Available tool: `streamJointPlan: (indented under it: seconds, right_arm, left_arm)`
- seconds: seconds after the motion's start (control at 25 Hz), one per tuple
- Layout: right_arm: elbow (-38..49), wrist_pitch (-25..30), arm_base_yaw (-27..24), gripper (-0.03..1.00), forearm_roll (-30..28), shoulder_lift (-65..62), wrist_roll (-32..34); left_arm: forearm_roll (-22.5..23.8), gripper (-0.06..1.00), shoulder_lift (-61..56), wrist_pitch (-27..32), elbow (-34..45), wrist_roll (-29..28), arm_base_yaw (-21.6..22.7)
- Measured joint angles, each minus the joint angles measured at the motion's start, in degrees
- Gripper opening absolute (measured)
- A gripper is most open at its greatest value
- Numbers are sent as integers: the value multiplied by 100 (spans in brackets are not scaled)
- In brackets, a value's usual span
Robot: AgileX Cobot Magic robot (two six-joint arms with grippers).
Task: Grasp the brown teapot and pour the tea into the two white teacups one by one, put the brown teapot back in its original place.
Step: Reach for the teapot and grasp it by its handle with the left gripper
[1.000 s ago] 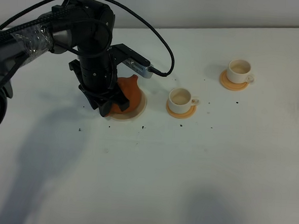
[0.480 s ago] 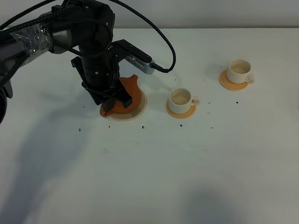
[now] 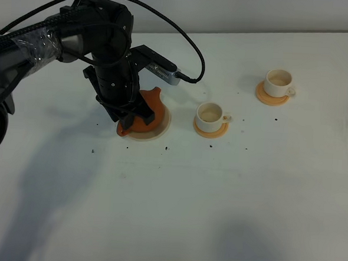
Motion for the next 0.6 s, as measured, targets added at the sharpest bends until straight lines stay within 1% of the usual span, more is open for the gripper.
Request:
streamJointPlan:
  seconds: [0.32, 0.44, 0.52, 0.6]
  right_arm:
    - [0, 0, 0, 24, 0, 0, 0]
    - [0, 0, 0, 24, 0, 0, 0]
    - [0, 0, 0, 24, 0, 0, 0]
    - [0, 0, 0, 24, 0, 0, 0]
  left_arm:
    - [-60, 21, 6, -19, 0, -7, 4]
    - [-62, 17, 48, 4, 0, -13, 4]
    - [-68, 13, 67, 18, 0, -17, -1]
    - [-74, 12, 67, 15, 0, -17, -4]
